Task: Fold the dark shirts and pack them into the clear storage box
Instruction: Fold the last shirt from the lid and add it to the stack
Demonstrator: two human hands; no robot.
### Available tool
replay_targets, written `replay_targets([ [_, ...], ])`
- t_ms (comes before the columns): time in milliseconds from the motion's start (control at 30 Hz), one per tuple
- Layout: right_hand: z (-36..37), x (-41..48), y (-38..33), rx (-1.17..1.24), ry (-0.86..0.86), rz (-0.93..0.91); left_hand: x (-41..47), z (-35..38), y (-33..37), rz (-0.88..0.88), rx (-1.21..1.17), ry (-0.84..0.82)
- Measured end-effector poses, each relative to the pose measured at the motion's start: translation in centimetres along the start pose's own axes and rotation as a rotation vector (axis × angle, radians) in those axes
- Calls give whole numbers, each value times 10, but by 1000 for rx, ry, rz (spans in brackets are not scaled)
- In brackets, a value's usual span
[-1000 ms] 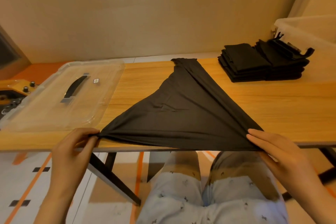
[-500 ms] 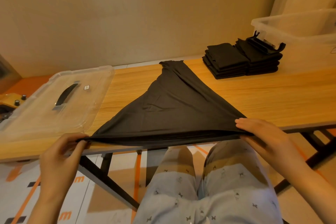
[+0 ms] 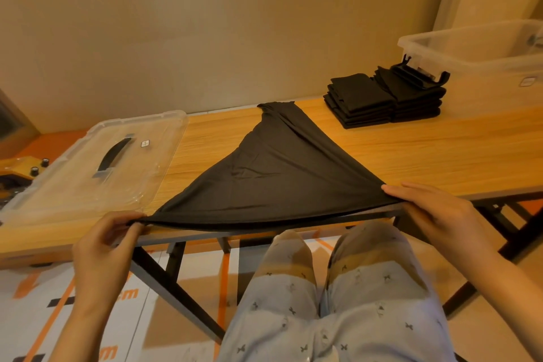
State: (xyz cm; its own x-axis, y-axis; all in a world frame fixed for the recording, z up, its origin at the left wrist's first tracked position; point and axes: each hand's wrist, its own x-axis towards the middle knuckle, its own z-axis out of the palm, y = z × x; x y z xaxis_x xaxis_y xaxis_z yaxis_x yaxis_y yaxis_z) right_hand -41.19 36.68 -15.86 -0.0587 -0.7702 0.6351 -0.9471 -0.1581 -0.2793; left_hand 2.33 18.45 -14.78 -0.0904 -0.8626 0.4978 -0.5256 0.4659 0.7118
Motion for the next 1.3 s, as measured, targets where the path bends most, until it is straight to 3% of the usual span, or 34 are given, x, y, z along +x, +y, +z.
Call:
replay_targets([
  [267,-14,72,-7,-17,74,76,51,-5,21,106,54,-75],
  [367,-2,130,-4,-22,-16,143,99,12,25,125,73,-136],
  [500,24,239,24,-28,-278,197,193,41,30,136,194,-252],
  [600,21,326,46,-13,-274,274,265,51,53,189,385,-292],
  [667,-1,384,60,-20,-162,353,318,40,88,237,414,-191],
  [767,-56,458,61,17,223,415,397,-3,159,340,246,194],
  [833,-95,490,44,136,531,374,433,-39,204,405,54,435],
  [900,-122,506,24,259,713,281,450,-64,235,489,-78,561],
  [1033,-137,511,7,405,716,170,446,-79,245,543,-224,638],
  [1300,-89,425,-12,661,509,278,336,-60,168,375,-252,507],
])
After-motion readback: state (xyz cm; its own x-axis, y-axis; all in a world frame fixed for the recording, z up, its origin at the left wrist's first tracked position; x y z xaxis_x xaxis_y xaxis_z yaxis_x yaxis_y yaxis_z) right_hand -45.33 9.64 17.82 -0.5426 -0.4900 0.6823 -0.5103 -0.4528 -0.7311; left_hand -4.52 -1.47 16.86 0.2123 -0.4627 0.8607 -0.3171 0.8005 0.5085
